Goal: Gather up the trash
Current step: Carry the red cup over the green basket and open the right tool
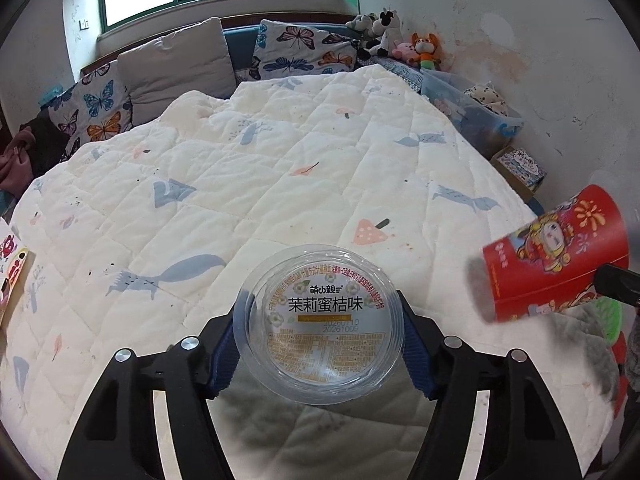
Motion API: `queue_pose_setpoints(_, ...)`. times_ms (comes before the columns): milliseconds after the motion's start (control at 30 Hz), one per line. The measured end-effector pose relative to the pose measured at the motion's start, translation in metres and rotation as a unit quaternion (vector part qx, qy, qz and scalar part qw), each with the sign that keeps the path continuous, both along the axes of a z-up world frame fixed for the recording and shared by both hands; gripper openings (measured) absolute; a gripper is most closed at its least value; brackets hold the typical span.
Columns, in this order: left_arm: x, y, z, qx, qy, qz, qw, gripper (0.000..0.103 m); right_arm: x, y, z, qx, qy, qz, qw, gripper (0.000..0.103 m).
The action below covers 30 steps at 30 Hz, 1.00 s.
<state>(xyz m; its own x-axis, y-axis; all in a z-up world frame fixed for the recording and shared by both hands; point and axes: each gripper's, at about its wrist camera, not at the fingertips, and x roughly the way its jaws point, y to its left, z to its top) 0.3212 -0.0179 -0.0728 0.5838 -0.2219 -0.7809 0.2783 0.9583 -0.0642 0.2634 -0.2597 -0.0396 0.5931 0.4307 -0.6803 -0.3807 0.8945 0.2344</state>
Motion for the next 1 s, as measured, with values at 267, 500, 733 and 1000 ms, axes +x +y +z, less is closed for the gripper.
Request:
queue_pose_setpoints(267,-0.035,-0.026,0.022,-0.001,-0.025,-0.033,0.9991,0.066,-0.035,-0.019,0.007,0.004,-0.007,-0.025,1.0,0.089)
queue_pose_setpoints(500,-0.061,-0.061,0.035,0.002,-0.038,-0.072,0.9967,0.066,-0.07,-0.05,0.013,0.009,-0.016,-0.057,0.998,0.089)
queue_pose_setpoints(733,-0.08,-0.103,0.045,-0.002,-0.045,-0.112,0.9927,0.066,-0.101,-0.098,0.019,0.007,-0.019,-0.112,0.994,0.089)
queue_pose_setpoints(1000,-0.09,-0.146,0.048,-0.006,-0.046,-0.148,0.9878,0.066,-0.12,-0.17,0.02,-0.022,-0.025,-0.208,0.977,0.089)
